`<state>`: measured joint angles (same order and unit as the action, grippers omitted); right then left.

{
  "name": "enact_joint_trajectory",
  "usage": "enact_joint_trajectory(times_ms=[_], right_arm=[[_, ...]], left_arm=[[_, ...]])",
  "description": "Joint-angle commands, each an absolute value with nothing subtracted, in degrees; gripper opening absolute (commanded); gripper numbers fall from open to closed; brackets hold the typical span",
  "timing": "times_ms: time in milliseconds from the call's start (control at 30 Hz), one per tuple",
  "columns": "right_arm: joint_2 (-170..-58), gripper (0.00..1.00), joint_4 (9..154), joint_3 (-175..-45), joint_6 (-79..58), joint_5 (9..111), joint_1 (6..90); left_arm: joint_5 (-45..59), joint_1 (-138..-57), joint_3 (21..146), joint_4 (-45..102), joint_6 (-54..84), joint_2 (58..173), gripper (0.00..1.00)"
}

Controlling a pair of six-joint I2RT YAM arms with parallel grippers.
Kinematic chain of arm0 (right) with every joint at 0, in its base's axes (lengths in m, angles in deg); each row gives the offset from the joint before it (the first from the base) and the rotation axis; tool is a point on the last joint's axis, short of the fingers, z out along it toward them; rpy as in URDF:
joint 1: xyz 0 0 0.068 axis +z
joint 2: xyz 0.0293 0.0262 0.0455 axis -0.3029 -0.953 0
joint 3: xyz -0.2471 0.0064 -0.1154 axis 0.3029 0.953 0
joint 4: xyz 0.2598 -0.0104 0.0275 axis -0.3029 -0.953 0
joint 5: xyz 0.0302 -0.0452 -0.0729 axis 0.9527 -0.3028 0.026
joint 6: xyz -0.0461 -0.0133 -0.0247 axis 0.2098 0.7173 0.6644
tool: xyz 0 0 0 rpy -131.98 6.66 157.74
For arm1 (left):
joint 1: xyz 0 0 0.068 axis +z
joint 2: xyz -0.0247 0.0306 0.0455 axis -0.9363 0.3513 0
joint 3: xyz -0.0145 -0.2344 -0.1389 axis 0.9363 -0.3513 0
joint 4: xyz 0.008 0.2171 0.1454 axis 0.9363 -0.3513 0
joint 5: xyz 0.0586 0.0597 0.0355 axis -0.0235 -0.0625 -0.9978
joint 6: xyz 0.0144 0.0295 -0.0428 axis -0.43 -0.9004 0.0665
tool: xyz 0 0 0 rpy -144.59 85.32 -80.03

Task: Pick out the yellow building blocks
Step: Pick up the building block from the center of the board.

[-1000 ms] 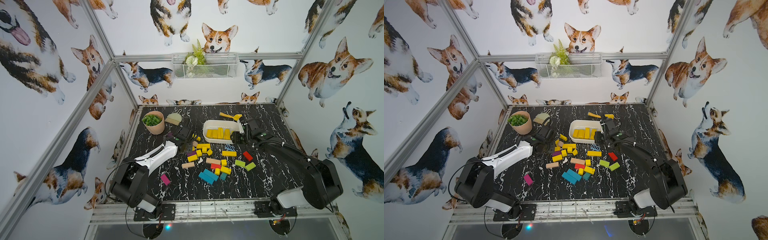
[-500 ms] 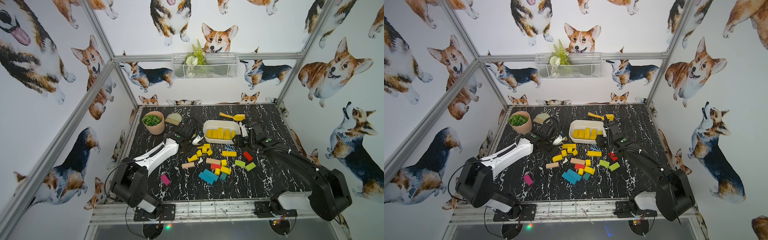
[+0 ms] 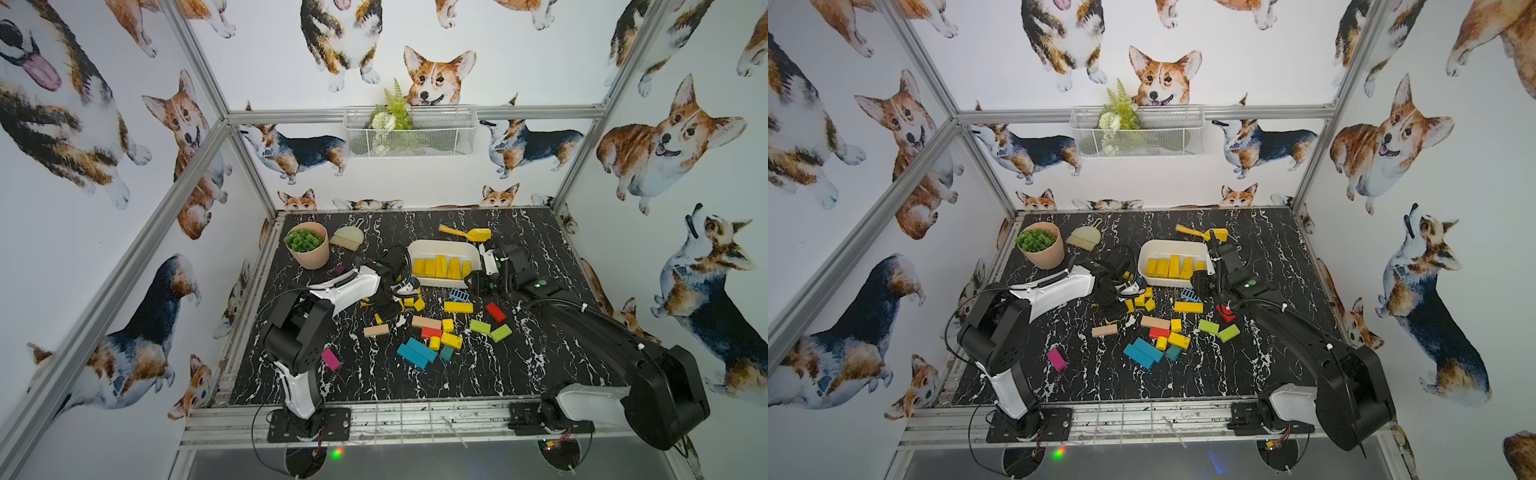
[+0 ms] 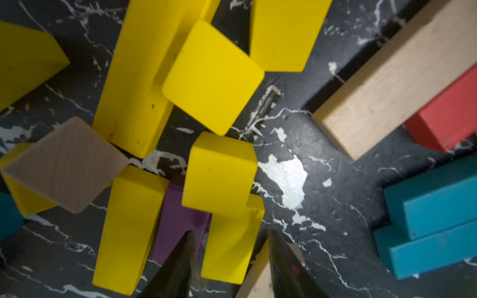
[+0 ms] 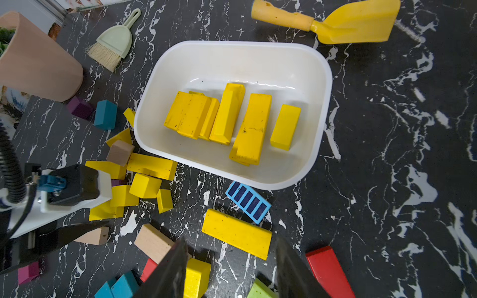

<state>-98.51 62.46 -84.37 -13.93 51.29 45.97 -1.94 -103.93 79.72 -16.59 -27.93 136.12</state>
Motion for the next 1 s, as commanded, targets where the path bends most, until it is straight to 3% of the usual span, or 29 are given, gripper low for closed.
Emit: enact_joint_trajectory(times_ms=[0,267,733,967], right_arm=[[-98.4,0.56,62.9,-84.6,-13.5,51.0,45.9],[-98.8,0.56,62.5,-84.7,-13.5,50.5,45.9],[-98.3,0.56,62.3,-84.4,-13.5,50.4,45.9],[-96.9,0.55,61.5,-84.1,-13.5,50.0,45.9]], left_arm=[[-1.7,-103.9,80.4,-18.1,-26.2,137.7,0.48],[-2.0,-104.0,79.1,-19.0,-25.0,138.0,0.39],[-3.1,-105.8,75.3,-17.5,-24.1,136.8,0.40],[-5.0,-105.9,77.5,-16.9,-24.0,136.2,0.20]])
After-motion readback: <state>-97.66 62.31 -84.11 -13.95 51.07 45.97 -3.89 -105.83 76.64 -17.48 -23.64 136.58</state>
